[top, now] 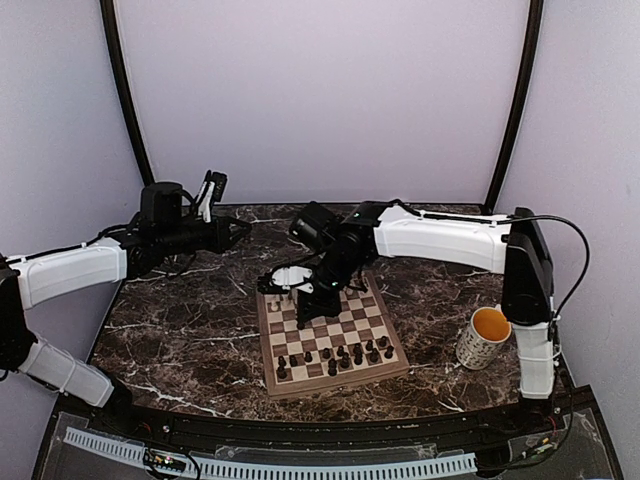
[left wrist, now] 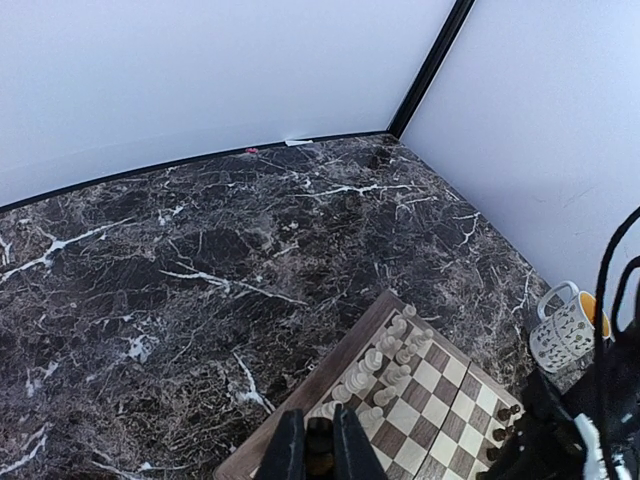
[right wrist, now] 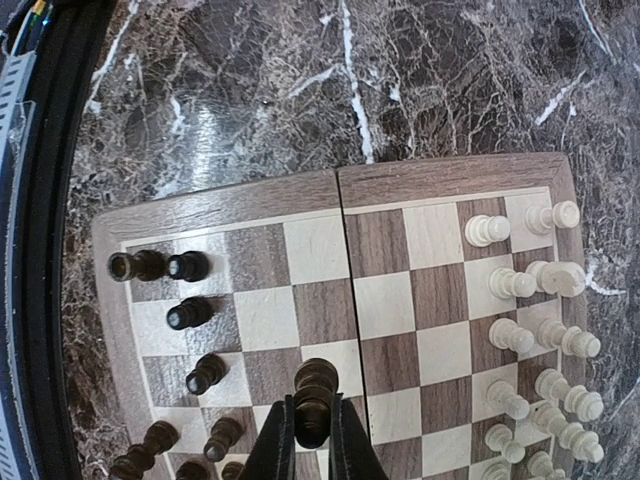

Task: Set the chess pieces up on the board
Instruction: Place the bishop on f8.

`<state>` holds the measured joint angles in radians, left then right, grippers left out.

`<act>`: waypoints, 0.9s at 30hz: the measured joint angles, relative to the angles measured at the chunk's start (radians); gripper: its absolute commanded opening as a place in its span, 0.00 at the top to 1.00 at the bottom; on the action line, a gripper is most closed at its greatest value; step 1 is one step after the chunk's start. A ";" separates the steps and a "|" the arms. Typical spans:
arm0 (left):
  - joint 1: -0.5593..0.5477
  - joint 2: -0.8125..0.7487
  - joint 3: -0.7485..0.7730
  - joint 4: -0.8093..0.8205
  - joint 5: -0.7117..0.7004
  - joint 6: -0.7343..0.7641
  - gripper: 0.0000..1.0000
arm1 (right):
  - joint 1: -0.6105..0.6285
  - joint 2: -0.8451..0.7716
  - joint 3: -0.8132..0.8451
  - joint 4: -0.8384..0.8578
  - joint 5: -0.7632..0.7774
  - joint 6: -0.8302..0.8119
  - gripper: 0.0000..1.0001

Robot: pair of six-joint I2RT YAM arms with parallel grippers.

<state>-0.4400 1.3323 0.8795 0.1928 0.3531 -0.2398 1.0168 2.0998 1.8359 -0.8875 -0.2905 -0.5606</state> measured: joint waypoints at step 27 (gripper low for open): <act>0.006 0.025 0.000 0.000 0.029 -0.002 1.00 | 0.169 -0.106 -0.208 -0.029 0.050 -0.051 0.96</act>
<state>-0.4343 1.3575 0.8799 0.1925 0.3817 -0.2413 1.1858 1.9942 1.6283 -0.9161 -0.2401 -0.6113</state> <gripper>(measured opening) 0.100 0.086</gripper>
